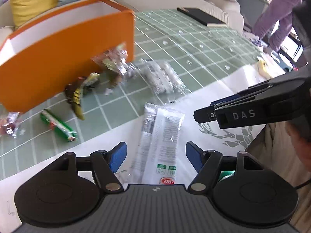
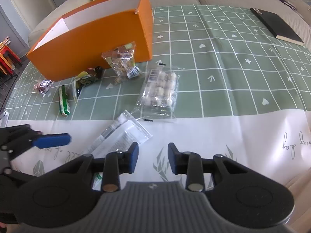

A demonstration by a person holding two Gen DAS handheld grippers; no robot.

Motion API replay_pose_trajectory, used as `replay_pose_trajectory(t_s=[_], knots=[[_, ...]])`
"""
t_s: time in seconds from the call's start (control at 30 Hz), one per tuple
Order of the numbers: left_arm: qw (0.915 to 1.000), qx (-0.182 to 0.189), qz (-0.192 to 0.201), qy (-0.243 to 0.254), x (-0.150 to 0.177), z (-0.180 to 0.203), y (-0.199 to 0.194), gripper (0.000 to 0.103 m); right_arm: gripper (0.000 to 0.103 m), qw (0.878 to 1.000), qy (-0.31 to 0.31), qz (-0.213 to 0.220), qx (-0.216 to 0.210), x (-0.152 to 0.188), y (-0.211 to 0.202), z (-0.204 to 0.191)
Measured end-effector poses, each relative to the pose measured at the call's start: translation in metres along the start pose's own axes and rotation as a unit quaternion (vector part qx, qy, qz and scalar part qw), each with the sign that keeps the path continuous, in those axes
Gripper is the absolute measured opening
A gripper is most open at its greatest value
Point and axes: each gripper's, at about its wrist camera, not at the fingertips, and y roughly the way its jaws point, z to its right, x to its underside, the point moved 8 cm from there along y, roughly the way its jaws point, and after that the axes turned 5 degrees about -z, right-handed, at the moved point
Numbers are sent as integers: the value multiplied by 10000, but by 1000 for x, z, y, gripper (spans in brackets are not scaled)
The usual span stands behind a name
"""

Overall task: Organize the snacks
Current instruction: 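Grasp the white sachet with the left gripper while the right grasps the clear egg-candy tray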

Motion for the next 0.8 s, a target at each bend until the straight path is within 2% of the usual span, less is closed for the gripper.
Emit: replay_pose_trajectory(t_s=[0.27,0.37,0.63,0.77,0.8], knots=[[9998,66,-173,10,1,-2,21,81,30,9999,24,-155,-51,5,12,6],[9997,166,-195,-14,0,0,25,81,25,9998,-89,-161,-81,5,16,3],[9998,-50,-124,167,-5,4,33,77,14,9987,-319,-187,-363,2,27,-9],[9996,-167,-129,179,-6,1,32,59,13,9975,-464,-179,-496,1,30,-20],[9996,-182,-132,161,-6,1,32,59,13,9975,-477,-180,-498,0,31,-20]])
